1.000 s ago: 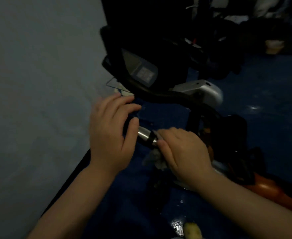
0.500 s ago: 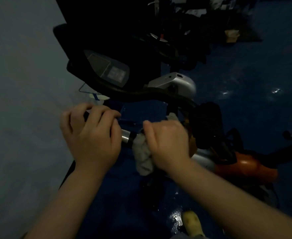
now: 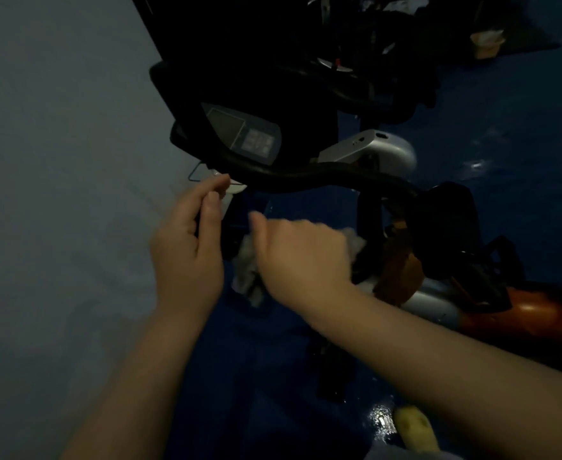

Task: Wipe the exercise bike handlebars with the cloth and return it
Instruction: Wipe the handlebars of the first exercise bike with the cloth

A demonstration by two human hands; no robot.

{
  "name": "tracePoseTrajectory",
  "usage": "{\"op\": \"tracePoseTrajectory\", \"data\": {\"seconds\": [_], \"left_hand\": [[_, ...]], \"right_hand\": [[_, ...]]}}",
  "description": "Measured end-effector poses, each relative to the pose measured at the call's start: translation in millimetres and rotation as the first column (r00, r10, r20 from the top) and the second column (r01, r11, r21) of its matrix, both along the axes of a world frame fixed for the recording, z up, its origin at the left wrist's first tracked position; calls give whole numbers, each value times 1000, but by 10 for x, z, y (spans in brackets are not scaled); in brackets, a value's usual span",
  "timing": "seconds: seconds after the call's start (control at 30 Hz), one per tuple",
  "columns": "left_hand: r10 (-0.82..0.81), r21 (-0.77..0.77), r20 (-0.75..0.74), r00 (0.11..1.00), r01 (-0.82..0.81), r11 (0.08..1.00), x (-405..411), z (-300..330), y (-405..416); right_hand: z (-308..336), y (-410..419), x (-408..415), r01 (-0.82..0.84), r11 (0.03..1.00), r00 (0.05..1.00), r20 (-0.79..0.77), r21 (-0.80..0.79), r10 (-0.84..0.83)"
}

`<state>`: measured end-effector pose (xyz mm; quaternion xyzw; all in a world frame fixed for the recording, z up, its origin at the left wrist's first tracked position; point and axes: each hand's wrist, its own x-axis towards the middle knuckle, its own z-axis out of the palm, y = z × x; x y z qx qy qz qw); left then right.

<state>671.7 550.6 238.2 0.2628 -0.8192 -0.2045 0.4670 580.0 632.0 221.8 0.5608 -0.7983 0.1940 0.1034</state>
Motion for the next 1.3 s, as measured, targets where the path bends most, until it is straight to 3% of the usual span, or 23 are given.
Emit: {"op": "tracePoseTrajectory", "data": {"seconds": [0.17,0.3,0.37,0.43,0.5,0.57,0.63,0.7,0.8,0.9,1.03,1.1,1.2,1.3], "left_hand": [[-62,189,-63,996,73,979,21,42,0],[-73,241,-102,992,96,966,28,59,36],[-64,297,-141,988,104,949,6,85,81],[-57,331,-159,986,108,937,-3,100,123],[-45,310,-138,989,86,947,1,85,146],[-8,189,-84,996,23,982,-25,69,166],[29,-72,16,999,-28,997,-91,74,204],[30,-313,142,989,17,950,-185,39,239],[125,-501,370,920,84,861,-285,-79,286],[342,-628,450,825,21,778,-311,-194,279],[394,-685,375,839,-36,728,-349,-229,264],[393,-698,354,848,-40,715,-357,-253,258],[390,-703,336,857,-47,709,-356,-263,244],[376,-700,321,869,-49,712,-351,-267,244]], "right_hand": [[-2,117,17,-17,997,989,146,-77,29],[-7,179,-144,-7,998,995,101,-63,13],[152,-144,0,-25,999,986,166,-44,32],[194,-311,174,6,994,977,212,-107,17],[130,-176,188,22,989,987,163,-145,1],[-38,106,50,-20,985,989,142,-173,45],[-241,389,-213,-57,982,990,115,-182,79],[-386,608,-487,-145,977,983,89,-156,160],[-457,652,-790,-188,974,963,173,-127,209],[-415,546,-764,52,970,867,492,-236,73],[-492,632,-184,289,930,690,723,-228,-38],[-446,541,-233,379,912,584,805,-155,-106],[-311,310,-690,475,880,346,914,25,-212],[-369,357,-597,498,867,346,924,-33,-163]]}}
